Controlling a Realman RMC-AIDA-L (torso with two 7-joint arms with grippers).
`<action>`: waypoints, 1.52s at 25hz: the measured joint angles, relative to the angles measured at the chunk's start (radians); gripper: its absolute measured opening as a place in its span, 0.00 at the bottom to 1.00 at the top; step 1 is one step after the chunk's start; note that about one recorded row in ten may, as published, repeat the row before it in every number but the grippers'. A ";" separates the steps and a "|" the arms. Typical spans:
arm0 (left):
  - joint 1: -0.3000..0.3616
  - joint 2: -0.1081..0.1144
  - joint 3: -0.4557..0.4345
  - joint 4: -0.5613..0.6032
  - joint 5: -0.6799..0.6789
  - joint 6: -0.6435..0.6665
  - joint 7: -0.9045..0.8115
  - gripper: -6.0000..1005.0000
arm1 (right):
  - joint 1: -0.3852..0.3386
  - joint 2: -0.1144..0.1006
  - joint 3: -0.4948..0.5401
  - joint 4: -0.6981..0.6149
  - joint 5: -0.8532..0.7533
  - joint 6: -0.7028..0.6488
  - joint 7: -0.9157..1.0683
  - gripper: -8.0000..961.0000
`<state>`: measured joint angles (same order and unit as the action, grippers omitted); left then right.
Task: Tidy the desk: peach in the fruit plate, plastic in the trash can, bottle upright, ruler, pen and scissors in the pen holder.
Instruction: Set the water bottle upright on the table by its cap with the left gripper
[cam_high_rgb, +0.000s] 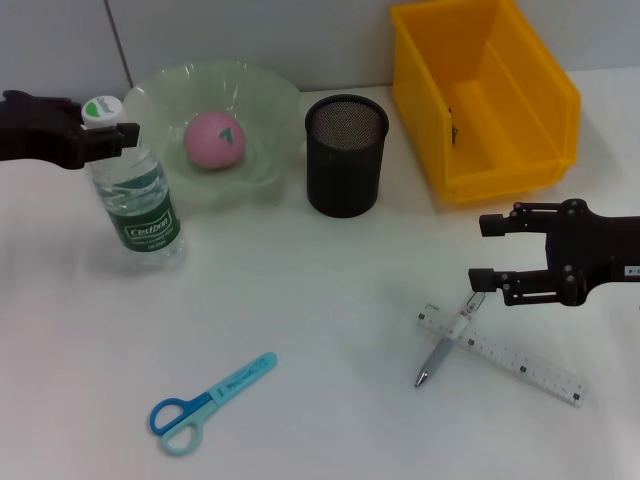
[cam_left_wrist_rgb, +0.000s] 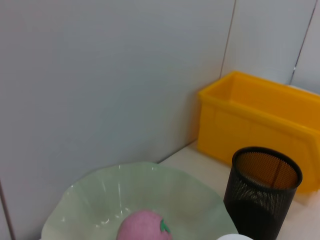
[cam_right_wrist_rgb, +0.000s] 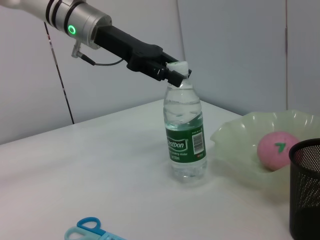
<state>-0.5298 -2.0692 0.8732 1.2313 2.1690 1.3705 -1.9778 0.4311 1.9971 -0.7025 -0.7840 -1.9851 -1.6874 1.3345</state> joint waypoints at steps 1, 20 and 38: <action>0.000 0.000 0.000 0.000 0.000 0.000 0.000 0.44 | 0.000 0.000 0.000 0.000 0.000 0.000 0.000 0.78; 0.001 0.003 0.000 -0.046 -0.018 -0.016 0.059 0.44 | 0.001 -0.001 0.000 0.001 0.000 -0.003 0.012 0.78; -0.007 0.000 0.013 -0.070 -0.018 -0.019 0.095 0.44 | 0.001 -0.001 0.000 0.002 0.000 -0.005 0.012 0.78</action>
<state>-0.5369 -2.0694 0.8858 1.1610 2.1506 1.3513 -1.8833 0.4323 1.9956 -0.7025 -0.7821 -1.9849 -1.6921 1.3469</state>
